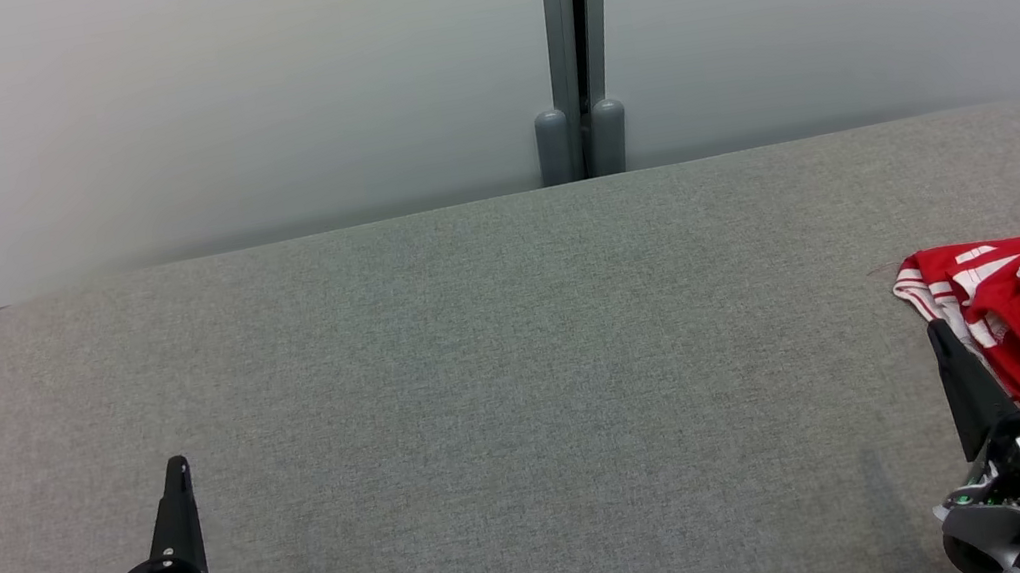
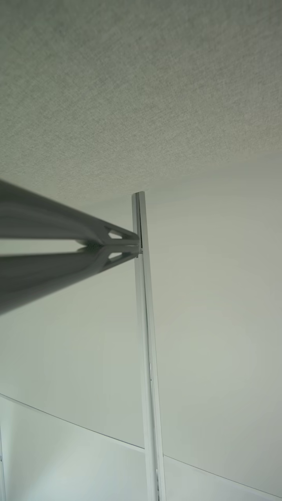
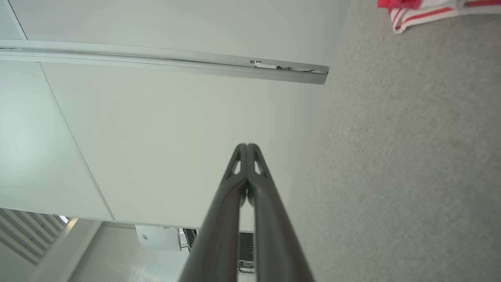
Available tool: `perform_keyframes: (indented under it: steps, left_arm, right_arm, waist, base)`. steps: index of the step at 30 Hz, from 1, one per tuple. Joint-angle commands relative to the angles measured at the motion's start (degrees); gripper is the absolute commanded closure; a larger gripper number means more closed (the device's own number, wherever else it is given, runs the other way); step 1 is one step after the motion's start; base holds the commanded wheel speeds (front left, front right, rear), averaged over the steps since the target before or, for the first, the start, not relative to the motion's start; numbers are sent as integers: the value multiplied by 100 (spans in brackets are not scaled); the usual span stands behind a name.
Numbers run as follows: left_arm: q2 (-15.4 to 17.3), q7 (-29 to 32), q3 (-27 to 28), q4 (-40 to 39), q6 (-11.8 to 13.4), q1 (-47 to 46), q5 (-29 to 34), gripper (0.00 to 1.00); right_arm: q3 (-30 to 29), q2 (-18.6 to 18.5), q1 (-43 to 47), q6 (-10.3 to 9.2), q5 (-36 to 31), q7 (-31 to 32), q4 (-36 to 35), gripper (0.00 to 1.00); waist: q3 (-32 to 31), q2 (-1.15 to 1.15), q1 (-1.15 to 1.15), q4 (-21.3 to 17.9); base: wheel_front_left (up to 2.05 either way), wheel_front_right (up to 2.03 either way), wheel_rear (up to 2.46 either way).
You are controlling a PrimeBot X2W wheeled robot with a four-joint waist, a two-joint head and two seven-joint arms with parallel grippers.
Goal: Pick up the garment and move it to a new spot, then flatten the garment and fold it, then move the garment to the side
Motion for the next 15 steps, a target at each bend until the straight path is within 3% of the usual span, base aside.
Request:
perform_keyframes:
  steps: [1, 15]
  left_arm:
    - [6, 37, 48, -49, -63, -110, -109, 100]
    - [6, 149, 106, -102, -99, -136, -468, 100]
  right_arm:
    - [-26, -5, 72, 2, 116, 37, -64, 100]
    - [-80, -5, 101, 2, 505, 148, -170, 100]
  waist:
    - [1, 0, 0, 2]
    - [10, 0, 0, 17]
  base:
    - [0, 0, 0]
    - [0, 0, 0]
